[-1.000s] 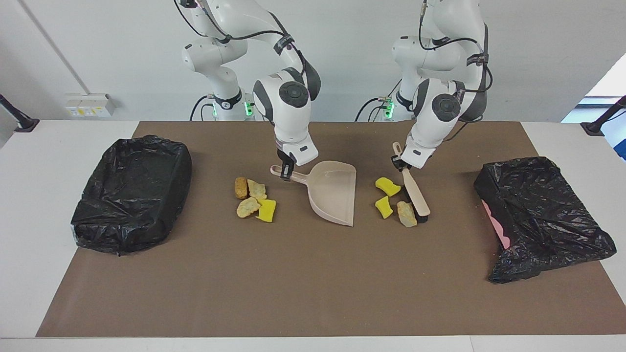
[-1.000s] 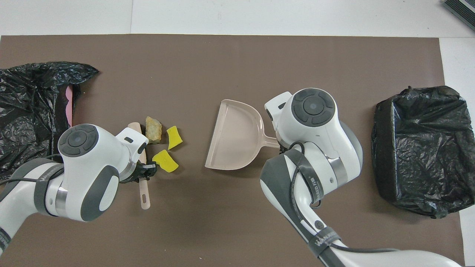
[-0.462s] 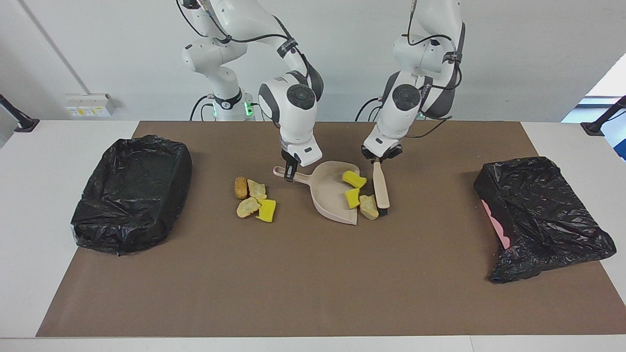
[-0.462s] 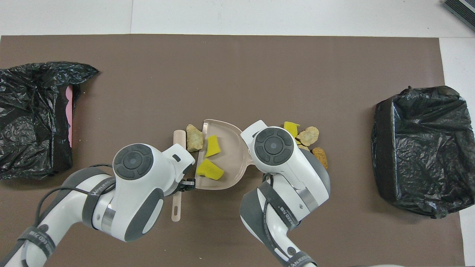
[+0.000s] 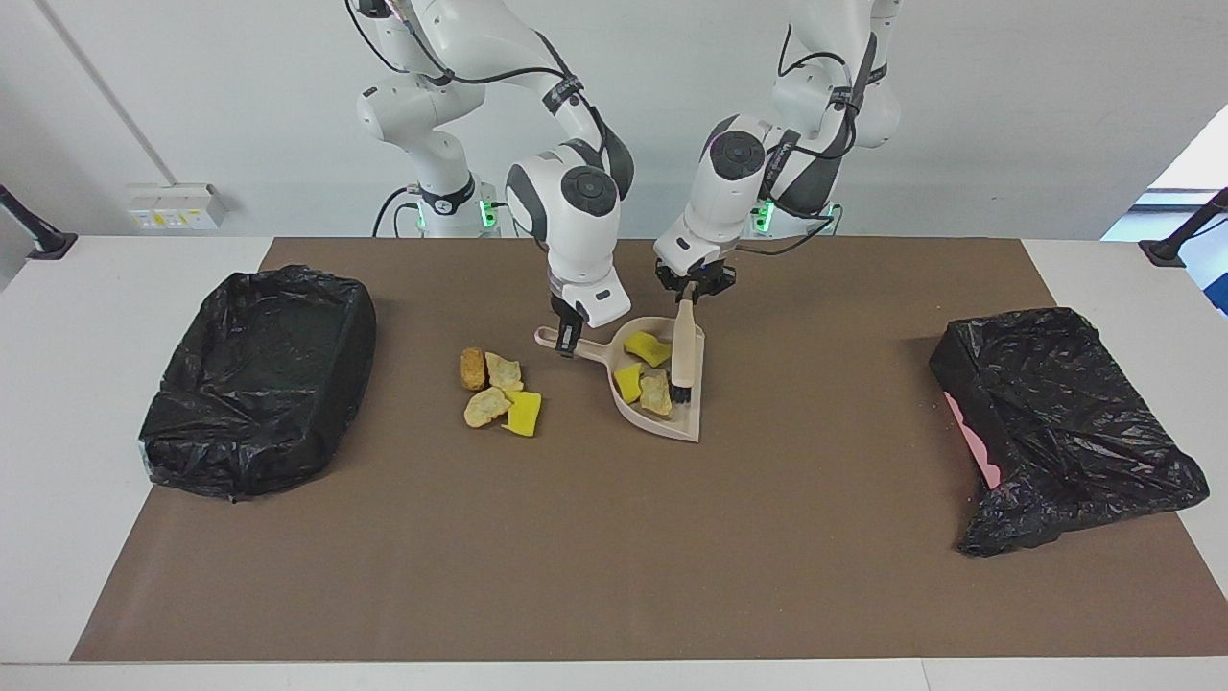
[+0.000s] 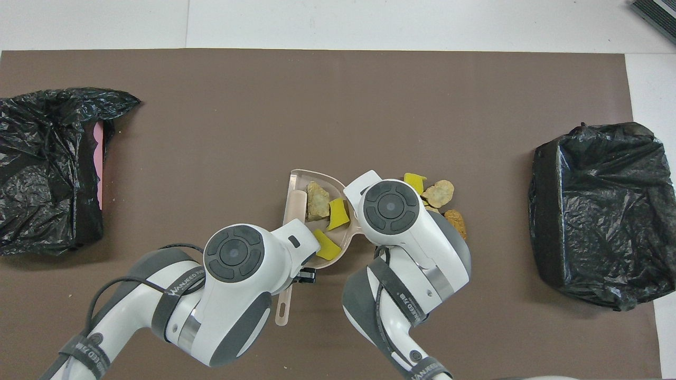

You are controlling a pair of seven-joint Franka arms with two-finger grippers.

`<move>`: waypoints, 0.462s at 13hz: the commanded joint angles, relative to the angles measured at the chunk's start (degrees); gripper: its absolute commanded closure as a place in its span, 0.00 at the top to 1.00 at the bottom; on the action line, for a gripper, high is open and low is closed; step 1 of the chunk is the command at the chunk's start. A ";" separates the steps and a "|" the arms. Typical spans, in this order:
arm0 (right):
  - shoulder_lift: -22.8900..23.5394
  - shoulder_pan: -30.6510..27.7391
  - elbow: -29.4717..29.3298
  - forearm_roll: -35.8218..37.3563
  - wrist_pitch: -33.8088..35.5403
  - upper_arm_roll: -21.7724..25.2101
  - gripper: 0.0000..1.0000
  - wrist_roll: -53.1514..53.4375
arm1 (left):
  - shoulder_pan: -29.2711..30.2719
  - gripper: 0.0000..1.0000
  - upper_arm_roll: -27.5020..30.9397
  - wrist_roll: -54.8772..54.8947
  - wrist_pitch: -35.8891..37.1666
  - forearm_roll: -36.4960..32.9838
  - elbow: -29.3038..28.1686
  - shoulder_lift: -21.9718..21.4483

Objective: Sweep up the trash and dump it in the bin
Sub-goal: 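Slide the dustpan under the debris while the left gripper brushes it in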

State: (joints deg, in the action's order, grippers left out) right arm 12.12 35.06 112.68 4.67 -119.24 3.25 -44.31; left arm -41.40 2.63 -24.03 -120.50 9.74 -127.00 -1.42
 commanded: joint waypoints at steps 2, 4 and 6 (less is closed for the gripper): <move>-0.86 -2.35 -0.18 1.39 1.19 -0.17 0.00 0.72 | 1.14 0.00 0.89 -4.59 8.34 -0.16 4.13 -0.60; -3.49 -4.46 -0.53 1.13 4.18 -0.26 0.00 -1.39 | 1.15 0.00 0.97 -10.66 8.79 -0.25 4.04 -0.78; -7.17 -6.75 -0.53 0.78 7.69 -0.26 0.00 -1.92 | 0.97 0.00 0.89 -14.27 9.14 -0.86 3.69 -1.04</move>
State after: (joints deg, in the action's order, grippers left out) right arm 9.44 30.54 111.72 4.85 -114.80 3.51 -44.83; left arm -40.73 3.82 -34.70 -112.89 9.68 -123.31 -1.52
